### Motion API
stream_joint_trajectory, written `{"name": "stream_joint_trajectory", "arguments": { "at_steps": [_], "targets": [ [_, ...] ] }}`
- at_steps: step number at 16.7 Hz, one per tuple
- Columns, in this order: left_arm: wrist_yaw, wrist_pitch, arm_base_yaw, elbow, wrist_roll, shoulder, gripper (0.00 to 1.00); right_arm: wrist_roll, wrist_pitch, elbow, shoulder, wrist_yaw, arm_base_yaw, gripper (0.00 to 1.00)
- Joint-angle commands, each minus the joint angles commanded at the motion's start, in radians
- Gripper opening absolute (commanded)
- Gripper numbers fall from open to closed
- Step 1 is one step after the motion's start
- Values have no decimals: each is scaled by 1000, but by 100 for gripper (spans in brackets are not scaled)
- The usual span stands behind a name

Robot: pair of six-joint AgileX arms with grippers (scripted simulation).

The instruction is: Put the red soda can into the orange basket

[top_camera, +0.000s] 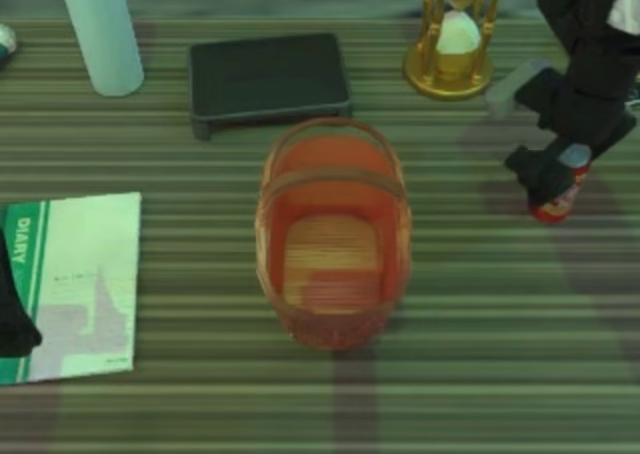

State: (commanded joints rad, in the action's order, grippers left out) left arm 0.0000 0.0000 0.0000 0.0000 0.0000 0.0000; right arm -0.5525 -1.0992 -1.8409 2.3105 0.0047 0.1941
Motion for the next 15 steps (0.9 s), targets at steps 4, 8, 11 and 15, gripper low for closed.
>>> {"name": "stream_joint_trajectory", "arguments": {
  "at_steps": [4, 8, 11, 15],
  "targets": [
    [0, 0, 0, 0, 0, 0, 100, 0, 0, 0, 0, 0, 0, 25],
    [0, 0, 0, 0, 0, 0, 100, 0, 0, 0, 0, 0, 0, 0],
    [0, 0, 0, 0, 0, 0, 100, 0, 0, 0, 0, 0, 0, 0],
    [0, 0, 0, 0, 0, 0, 100, 0, 0, 0, 0, 0, 0, 0]
  ]
}}
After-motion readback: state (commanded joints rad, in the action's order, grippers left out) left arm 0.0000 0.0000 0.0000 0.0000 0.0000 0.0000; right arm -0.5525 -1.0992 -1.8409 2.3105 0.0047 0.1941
